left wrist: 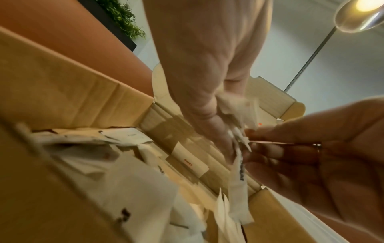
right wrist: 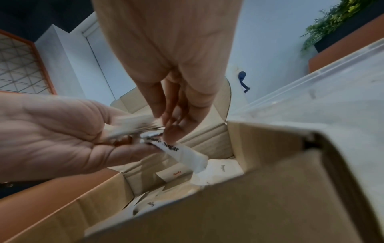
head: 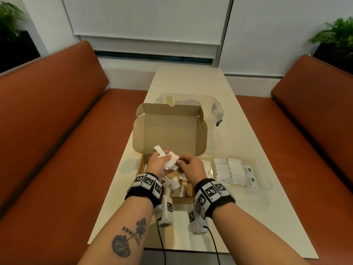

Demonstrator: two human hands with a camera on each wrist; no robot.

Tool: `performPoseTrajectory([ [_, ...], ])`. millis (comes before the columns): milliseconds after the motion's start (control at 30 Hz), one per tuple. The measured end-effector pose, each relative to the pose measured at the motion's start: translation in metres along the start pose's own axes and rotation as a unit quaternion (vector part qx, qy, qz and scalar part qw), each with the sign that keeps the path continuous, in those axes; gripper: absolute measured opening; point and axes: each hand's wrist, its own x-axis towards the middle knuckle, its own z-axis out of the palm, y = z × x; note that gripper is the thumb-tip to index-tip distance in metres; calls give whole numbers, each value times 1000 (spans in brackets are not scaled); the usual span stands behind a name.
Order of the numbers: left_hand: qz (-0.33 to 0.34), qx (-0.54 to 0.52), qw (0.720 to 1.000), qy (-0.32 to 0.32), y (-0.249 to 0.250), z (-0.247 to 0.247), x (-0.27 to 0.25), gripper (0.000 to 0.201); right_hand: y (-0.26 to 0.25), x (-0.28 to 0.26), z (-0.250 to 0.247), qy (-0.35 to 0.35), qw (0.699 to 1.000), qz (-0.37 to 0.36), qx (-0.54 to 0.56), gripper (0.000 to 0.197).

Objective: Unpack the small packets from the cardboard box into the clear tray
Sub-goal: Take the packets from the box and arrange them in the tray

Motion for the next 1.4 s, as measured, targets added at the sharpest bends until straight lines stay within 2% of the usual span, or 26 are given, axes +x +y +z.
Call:
performPoseTrajectory([
  [200, 6, -2, 1000, -8, -5, 5, 1, 18, -3, -1, -5, -12, 997, 33, 71, 19],
  [333, 3, -43, 999, -13, -4, 11, 0, 8, -6, 1, -8, -15, 996, 39, 81, 44],
  [367, 4, -49, 999, -19, -5, 11, -1, 8, -6, 1, -10, -16, 996, 36, 86, 45],
  [500, 10, -19, 999, -25, -10, 9, -1, 16, -8, 1, -16, -29, 997, 13, 72, 34],
  [600, 12, -54, 998, -14, -10, 9, 0, 21, -5, 0, -19, -2, 998, 11, 57, 25],
  [667, 15, -85, 996, -8, -8, 9, 0, 25, -3, -2, -20, -16, 999, 15, 24, 30],
  [733, 14, -97, 995, -6, -8, 9, 0, 25, -1, -2, -22, -53, 998, 10, -20, 33],
  [800, 13, -101, 995, 3, -9, 9, 0, 24, -1, -4, -23, -66, 997, -1, -39, 26],
  [967, 29, -126, 991, 21, -12, 8, 3, 21, 2, -4, -29, -68, 997, 19, -41, 21],
  [1067, 47, -138, 988, 44, -12, 5, 6, 25, 5, 0, -39, -45, 997, 33, -44, 12],
  [1133, 51, -149, 986, 53, -13, 3, 7, 22, 7, 1, -47, -20, 999, 36, -29, 8],
  [1233, 38, -155, 986, 47, -14, 4, 6, 13, 7, 1, -59, 12, 999, 47, 24, 13],
  [1400, 23, -139, 990, 25, -19, 14, 3, 20, 8, -1, -77, 36, 983, 81, 159, 20],
])
